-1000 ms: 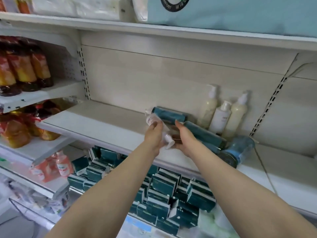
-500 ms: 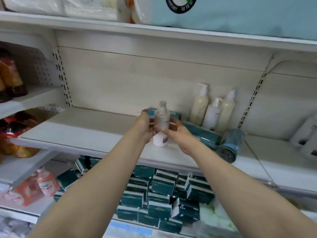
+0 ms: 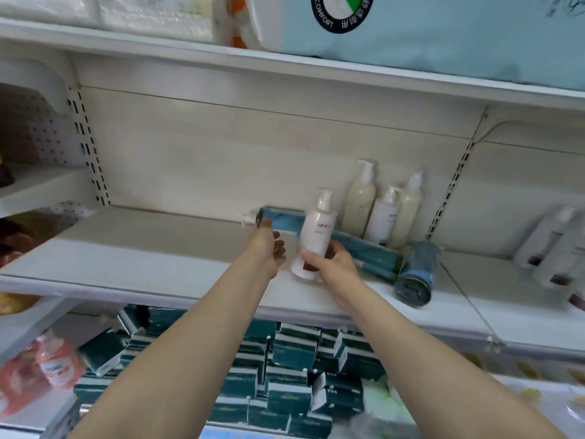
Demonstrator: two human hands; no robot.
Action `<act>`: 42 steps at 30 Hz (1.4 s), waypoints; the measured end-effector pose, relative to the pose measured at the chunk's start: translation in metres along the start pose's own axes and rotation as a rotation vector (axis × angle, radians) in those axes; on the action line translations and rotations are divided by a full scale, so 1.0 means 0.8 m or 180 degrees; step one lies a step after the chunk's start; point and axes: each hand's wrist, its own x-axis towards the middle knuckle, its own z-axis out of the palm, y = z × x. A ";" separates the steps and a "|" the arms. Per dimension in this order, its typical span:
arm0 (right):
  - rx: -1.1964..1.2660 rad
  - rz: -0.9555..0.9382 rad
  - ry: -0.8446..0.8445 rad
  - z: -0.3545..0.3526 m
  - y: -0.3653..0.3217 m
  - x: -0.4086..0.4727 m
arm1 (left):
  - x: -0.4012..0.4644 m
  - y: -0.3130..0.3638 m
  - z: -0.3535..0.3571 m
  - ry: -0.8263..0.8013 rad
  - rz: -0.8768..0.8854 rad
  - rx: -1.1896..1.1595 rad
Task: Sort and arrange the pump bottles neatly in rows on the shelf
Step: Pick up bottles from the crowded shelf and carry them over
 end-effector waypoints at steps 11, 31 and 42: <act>0.0690 -0.0160 0.0650 -0.049 0.009 -0.011 | 0.061 -0.013 0.043 0.0133 0.0016 0.0082; 0.0453 -0.0356 0.0625 -0.050 0.026 -0.003 | 0.155 -0.031 0.073 0.0680 0.0488 0.1092; 0.0385 -0.0461 0.0697 -0.048 0.027 -0.002 | 0.114 -0.023 0.086 0.0754 0.0615 0.1480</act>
